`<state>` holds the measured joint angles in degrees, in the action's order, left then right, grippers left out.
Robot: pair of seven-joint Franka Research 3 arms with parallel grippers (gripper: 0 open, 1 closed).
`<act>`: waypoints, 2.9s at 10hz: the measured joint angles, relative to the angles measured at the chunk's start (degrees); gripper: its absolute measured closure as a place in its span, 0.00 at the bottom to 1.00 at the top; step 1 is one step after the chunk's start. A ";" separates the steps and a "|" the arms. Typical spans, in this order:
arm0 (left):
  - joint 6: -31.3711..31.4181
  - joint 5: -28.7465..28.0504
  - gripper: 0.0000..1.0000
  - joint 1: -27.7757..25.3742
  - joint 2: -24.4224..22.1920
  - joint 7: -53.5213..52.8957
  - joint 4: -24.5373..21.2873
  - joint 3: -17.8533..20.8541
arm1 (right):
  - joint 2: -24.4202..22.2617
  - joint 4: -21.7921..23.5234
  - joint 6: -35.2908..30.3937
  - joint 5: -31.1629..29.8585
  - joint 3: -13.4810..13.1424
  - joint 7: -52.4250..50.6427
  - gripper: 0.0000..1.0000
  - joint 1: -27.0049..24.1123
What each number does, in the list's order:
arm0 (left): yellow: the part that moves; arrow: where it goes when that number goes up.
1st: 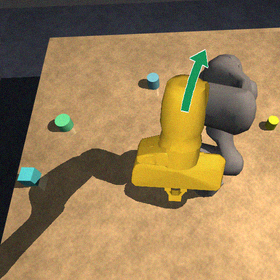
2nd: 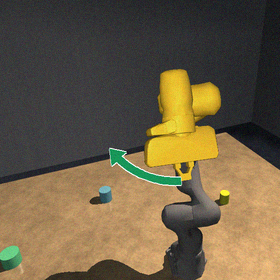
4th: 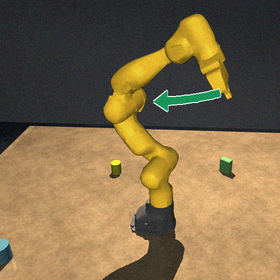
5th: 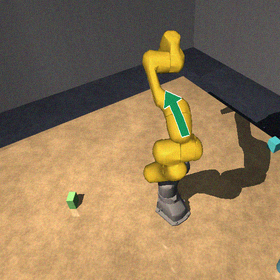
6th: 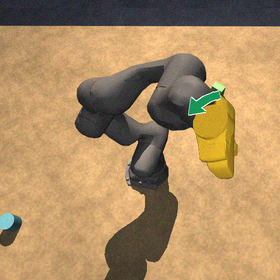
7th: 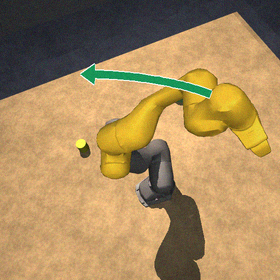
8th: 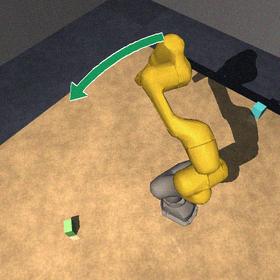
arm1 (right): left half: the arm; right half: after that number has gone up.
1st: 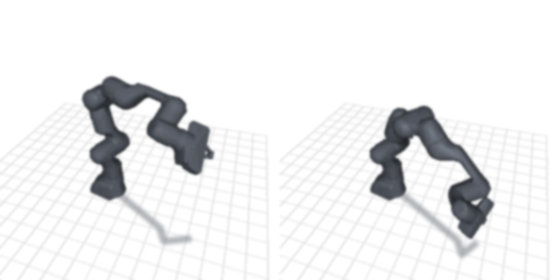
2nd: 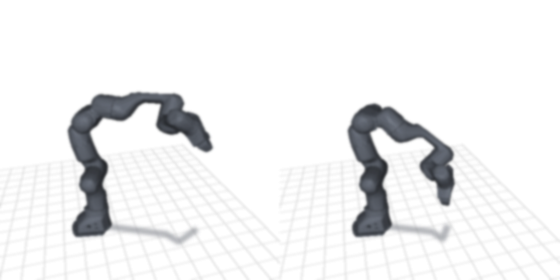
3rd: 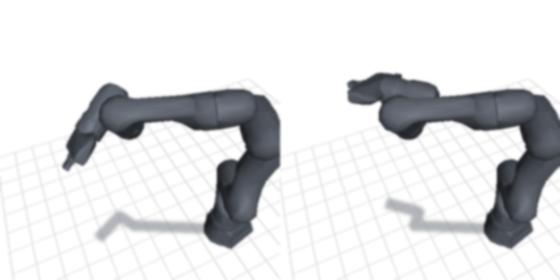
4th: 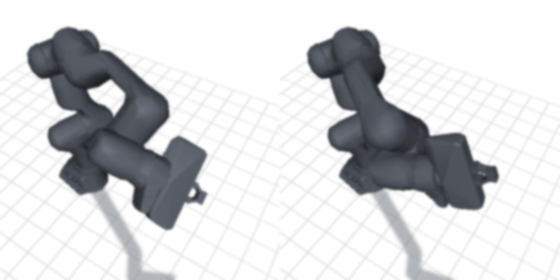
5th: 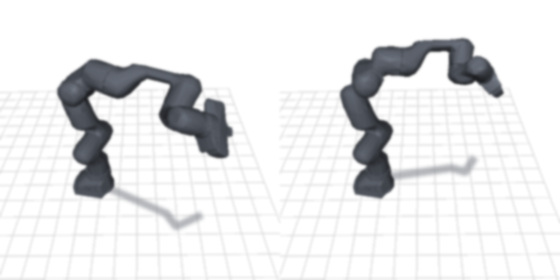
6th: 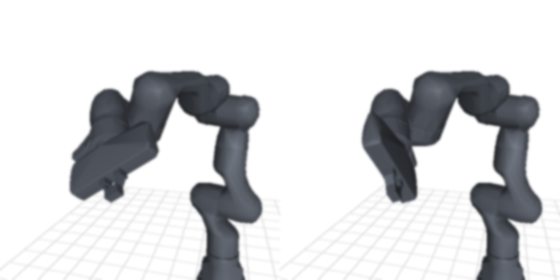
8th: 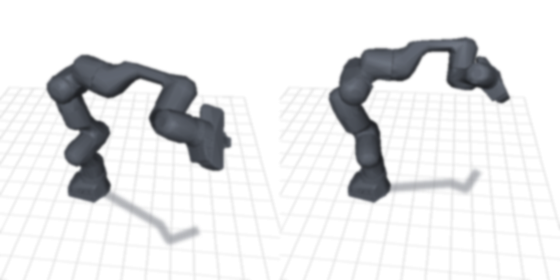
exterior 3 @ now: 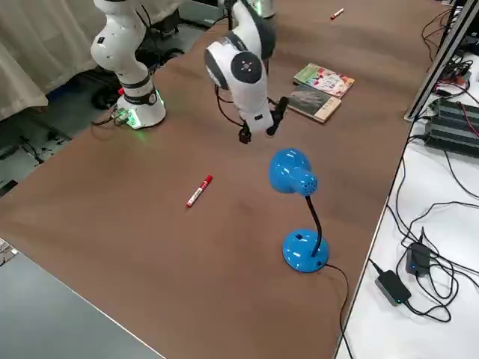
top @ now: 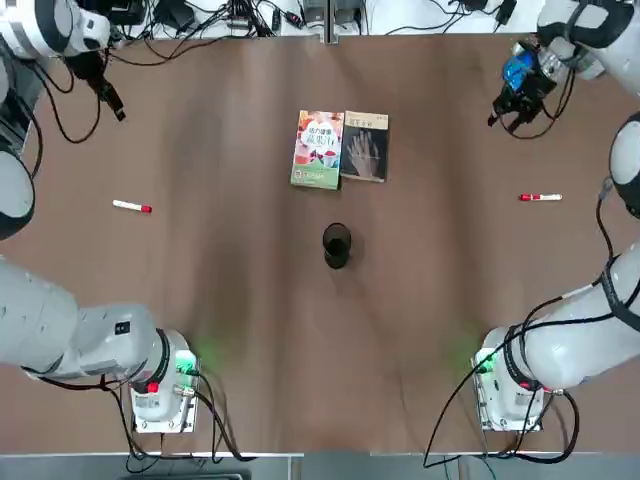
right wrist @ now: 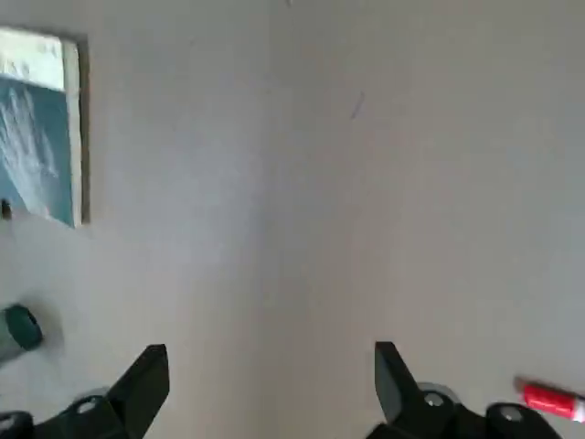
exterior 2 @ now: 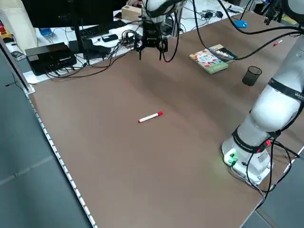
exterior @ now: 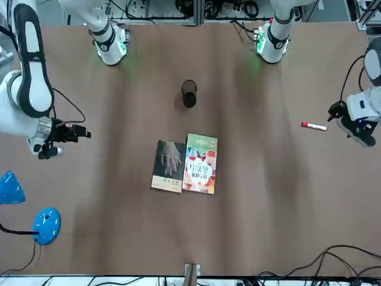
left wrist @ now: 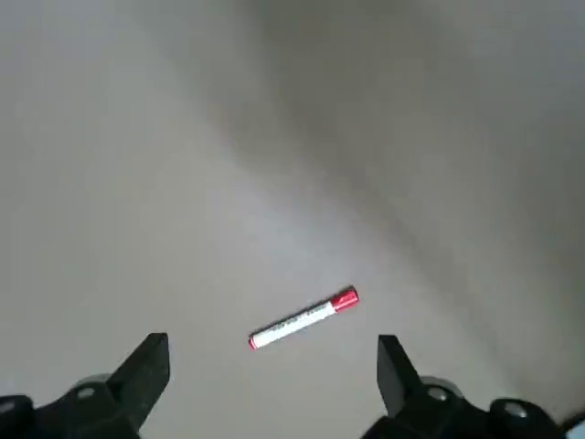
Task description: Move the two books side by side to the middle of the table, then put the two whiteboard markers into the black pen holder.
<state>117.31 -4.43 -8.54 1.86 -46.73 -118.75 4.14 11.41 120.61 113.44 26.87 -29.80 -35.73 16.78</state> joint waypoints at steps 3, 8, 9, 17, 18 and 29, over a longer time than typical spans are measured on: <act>11.23 -0.26 0.00 -0.68 -0.14 -7.61 -9.77 0.00 | -1.80 3.71 2.25 -5.88 -0.64 -14.65 0.01 -5.77; 18.99 -1.87 0.04 -0.90 2.55 -18.88 -18.24 0.17 | -2.18 10.71 10.61 -8.41 -0.74 -50.82 0.01 -13.46; 21.00 -2.12 0.04 -0.93 4.27 -20.27 -18.70 0.37 | -2.18 12.08 11.87 -8.54 -0.70 -54.30 0.01 -13.79; 37.63 -2.25 0.21 -2.59 10.65 -36.10 -25.55 5.43 | -2.34 15.29 24.95 -8.81 0.81 -71.16 0.00 -7.14; 40.86 -2.25 0.24 -1.99 11.69 -35.83 -26.42 5.34 | -2.34 15.27 25.91 -8.93 0.89 -73.10 0.00 -5.61; 41.48 -1.89 0.83 -1.04 10.91 -30.37 -25.79 3.65 | 5.97 19.47 38.90 -10.22 0.32 -88.10 0.00 -10.45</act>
<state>158.79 -6.32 -9.58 12.76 -77.10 -144.54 7.79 17.38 140.07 152.34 16.65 -29.48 -123.83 6.33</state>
